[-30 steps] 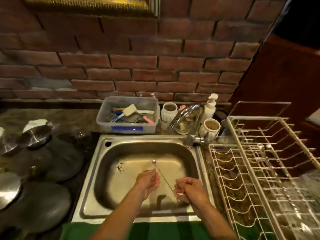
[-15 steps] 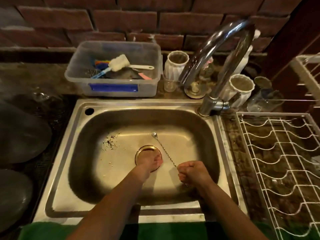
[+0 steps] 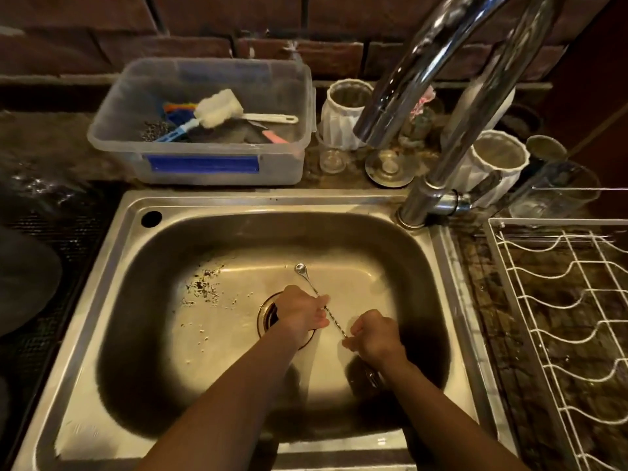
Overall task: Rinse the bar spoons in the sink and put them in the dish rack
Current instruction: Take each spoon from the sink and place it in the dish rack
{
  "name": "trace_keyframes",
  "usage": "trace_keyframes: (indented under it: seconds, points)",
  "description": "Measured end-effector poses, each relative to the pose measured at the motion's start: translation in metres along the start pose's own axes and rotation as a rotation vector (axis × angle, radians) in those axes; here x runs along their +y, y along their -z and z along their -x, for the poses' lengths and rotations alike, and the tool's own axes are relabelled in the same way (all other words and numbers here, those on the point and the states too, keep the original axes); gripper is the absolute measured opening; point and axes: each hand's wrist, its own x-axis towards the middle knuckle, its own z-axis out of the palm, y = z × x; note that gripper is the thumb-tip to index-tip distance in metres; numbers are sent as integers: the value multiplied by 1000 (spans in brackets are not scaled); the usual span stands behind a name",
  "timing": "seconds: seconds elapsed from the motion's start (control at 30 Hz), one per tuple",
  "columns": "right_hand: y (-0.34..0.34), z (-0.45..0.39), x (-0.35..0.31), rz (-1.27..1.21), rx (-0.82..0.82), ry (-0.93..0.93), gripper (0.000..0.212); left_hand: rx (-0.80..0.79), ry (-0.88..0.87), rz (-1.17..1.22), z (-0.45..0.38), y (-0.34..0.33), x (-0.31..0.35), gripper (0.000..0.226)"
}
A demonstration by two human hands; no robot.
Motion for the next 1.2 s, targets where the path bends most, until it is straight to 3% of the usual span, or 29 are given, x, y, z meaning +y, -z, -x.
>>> trace_keyframes:
  seconds: [0.07, 0.17, 0.4, 0.6, 0.73, 0.93, 1.2]
  points:
    - [-1, -2, 0, 55, -19, 13, 30, 12, -26, -56, -1, -3, 3, 26]
    - [-2, -6, 2, 68, -18, 29, 20, 15, -37, -75, -1, -1, 6, 23]
    - [-7, -11, 6, 98, -47, 33, 18, -30, -50, 57, -1, 4, -3, 16]
    - [-10, -5, 8, -152, -124, 26, 6, -33, -143, 219, 14, 13, -13, 13]
    - [-7, 10, -1, -399, -217, 10, 12, -53, -173, 343, 30, 22, -14, 11]
    - [17, 49, -19, -471, -297, 31, 13, -44, -183, 420, 71, 44, -10, 20]
    - [72, 140, -49, -578, -336, 97, 14, -115, -224, 514, 179, 84, 17, 17]
